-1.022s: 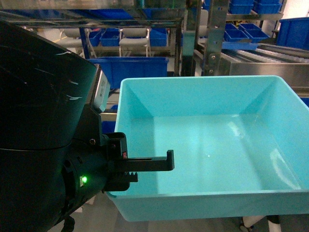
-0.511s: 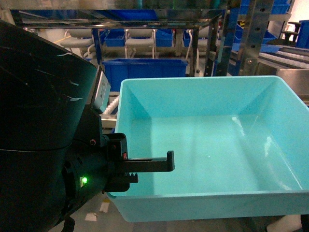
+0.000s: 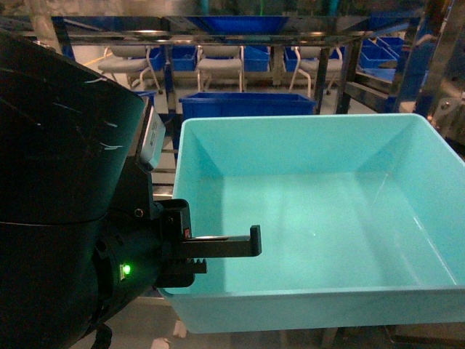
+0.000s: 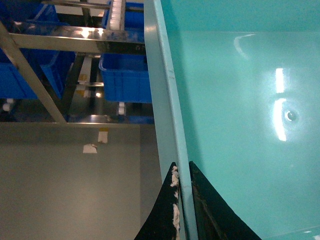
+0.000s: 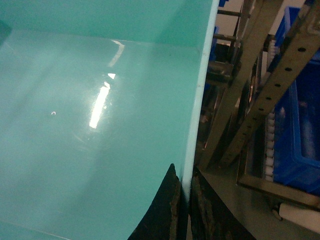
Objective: Organize blue bins on left shelf correctly
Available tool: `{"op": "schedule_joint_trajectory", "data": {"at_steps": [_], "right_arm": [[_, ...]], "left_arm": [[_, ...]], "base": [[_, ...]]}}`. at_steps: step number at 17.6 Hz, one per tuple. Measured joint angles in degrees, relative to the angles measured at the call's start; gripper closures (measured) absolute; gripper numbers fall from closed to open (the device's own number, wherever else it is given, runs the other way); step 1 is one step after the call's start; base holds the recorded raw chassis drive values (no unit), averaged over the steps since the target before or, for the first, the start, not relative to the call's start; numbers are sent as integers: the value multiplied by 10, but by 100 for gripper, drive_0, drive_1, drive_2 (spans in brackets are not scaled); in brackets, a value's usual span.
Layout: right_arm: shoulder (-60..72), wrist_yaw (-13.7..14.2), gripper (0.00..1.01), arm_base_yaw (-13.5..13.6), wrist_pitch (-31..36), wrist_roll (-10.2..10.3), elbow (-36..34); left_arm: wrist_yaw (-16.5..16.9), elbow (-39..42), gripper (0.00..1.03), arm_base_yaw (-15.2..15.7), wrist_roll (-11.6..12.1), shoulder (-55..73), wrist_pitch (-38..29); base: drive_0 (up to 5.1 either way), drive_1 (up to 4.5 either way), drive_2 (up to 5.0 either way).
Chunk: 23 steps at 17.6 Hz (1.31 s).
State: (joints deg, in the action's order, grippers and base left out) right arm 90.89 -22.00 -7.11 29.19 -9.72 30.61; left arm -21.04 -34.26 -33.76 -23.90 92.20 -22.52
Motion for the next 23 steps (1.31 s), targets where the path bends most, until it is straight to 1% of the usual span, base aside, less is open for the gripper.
{"op": "schedule_joint_trajectory", "data": {"at_steps": [7, 10, 15, 23], "right_arm": [[0, 0, 98, 0, -1, 0, 0], [0, 0, 98, 4, 1, 0, 0], [0, 1, 98, 3, 0, 0, 0], [0, 1, 98, 3, -1, 0, 0]], "left_arm": [[0, 0, 101, 0, 0, 0, 1], [0, 0, 101, 4, 0, 0, 2], [-1, 1, 101, 1, 2, 0, -1], [0, 1, 101, 1, 2, 0, 2]], "base": [[-445, 417, 20], [0, 0, 0], [0, 0, 0], [-2, 413, -418]]}}
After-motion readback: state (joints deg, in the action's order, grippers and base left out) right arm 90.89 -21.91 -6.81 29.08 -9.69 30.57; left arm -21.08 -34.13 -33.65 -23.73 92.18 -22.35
